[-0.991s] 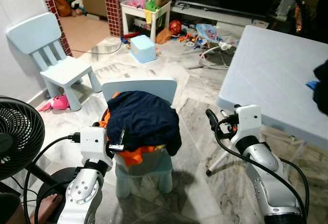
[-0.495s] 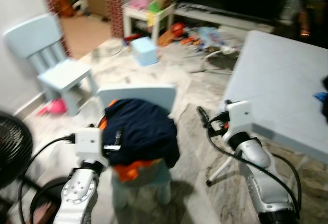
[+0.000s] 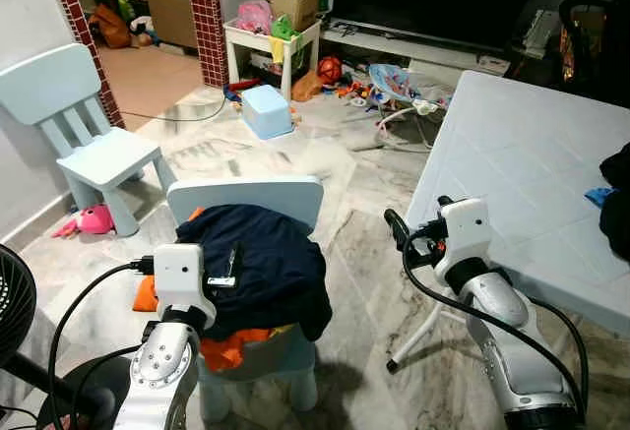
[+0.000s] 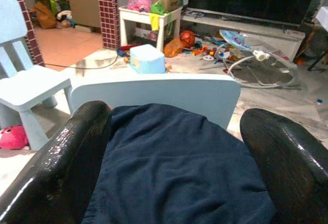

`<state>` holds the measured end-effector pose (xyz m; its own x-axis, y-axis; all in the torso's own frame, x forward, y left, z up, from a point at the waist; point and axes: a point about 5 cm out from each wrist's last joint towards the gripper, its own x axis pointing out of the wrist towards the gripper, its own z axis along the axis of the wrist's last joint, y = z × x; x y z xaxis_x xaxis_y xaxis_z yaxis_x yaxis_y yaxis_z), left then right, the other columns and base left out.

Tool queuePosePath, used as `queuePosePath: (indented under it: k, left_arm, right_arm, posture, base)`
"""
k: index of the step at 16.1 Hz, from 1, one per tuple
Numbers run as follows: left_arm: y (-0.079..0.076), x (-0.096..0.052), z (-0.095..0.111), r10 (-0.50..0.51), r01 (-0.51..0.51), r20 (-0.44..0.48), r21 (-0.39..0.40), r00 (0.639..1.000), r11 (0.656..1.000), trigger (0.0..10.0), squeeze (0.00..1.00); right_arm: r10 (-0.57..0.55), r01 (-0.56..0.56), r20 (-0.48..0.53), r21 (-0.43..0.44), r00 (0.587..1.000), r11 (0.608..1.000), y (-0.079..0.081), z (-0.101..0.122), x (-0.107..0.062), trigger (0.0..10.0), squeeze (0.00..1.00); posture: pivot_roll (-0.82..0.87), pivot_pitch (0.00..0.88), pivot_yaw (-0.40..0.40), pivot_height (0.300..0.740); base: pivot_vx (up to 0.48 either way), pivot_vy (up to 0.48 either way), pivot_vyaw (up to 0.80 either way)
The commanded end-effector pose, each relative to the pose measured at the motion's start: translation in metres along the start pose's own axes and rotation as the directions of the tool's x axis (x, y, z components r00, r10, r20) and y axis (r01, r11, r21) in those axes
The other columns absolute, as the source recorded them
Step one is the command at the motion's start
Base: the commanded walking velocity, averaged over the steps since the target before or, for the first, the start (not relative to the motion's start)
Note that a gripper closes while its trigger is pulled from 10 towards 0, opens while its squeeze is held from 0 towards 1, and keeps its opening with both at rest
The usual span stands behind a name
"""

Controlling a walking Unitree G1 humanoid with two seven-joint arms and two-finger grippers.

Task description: Hang hanger

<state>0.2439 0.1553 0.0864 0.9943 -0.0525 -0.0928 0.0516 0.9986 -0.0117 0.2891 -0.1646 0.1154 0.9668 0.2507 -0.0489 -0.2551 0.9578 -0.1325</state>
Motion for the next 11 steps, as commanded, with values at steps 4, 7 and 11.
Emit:
queuePosePath:
  k: [4,7,11]
  left_arm:
    - [-0.0052,0.0054,0.0035,-0.016,0.016,0.014,0.003,1.0,1.0,10.0,0.0]
    - [-0.0061,0.0065,0.0039,-0.023,0.023,0.017,-0.004,1.0,1.0,10.0,0.0]
    - [-0.0073,0.0085,0.0045,-0.028,0.029,0.022,-0.014,0.999,0.999,10.0,0.0]
  right_arm:
    - [0.008,-0.008,0.009,-0.027,1.0,1.0,-0.0006,0.0036,0.0027,10.0,0.0]
    - [0.009,-0.009,0.012,-0.025,1.0,1.0,0.0,0.004,0.003,10.0,0.0]
    - [0.027,-0.027,0.014,-0.042,1.0,0.999,0.0037,0.0039,0.002,10.0,0.0]
  posture:
    - [-0.06,0.0,-0.073,0.74]
    - [-0.06,0.0,-0.071,0.74]
    - [-0.06,0.0,-0.07,0.74]
  base:
    - [0.0,0.0,0.8]
    - [0.0,0.0,0.21]
    - [0.0,0.0,0.0]
